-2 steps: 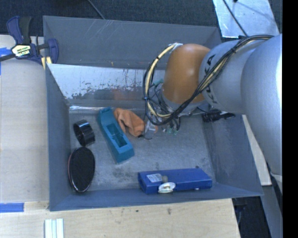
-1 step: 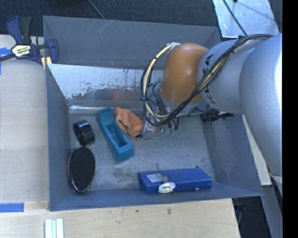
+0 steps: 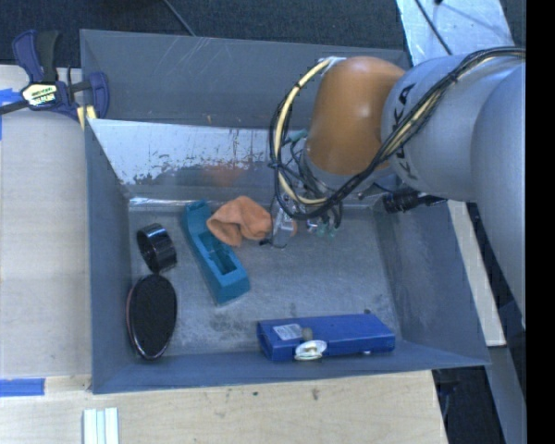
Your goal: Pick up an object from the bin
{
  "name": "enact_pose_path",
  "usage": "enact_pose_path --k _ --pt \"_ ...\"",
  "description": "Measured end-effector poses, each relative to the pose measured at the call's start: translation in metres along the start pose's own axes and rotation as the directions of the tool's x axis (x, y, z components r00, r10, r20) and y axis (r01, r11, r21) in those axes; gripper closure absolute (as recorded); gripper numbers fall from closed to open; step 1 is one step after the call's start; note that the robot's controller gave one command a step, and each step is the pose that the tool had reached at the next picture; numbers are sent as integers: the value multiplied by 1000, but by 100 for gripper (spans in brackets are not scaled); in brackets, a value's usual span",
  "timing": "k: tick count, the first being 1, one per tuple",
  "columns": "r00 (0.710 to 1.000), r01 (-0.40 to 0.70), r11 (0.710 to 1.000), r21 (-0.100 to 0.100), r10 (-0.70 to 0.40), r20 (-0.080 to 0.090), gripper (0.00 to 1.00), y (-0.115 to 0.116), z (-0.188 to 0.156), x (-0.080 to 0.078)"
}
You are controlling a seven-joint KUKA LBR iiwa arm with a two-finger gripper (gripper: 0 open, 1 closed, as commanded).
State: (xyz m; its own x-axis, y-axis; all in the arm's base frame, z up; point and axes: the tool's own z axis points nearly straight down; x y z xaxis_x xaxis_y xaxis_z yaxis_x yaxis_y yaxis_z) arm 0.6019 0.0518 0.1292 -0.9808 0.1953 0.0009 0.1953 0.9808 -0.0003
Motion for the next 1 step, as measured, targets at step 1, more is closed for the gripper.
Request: enact_pose_path --k 1 --pt "1000 25 1000 -2 -25 7 100 -14 -23 2"
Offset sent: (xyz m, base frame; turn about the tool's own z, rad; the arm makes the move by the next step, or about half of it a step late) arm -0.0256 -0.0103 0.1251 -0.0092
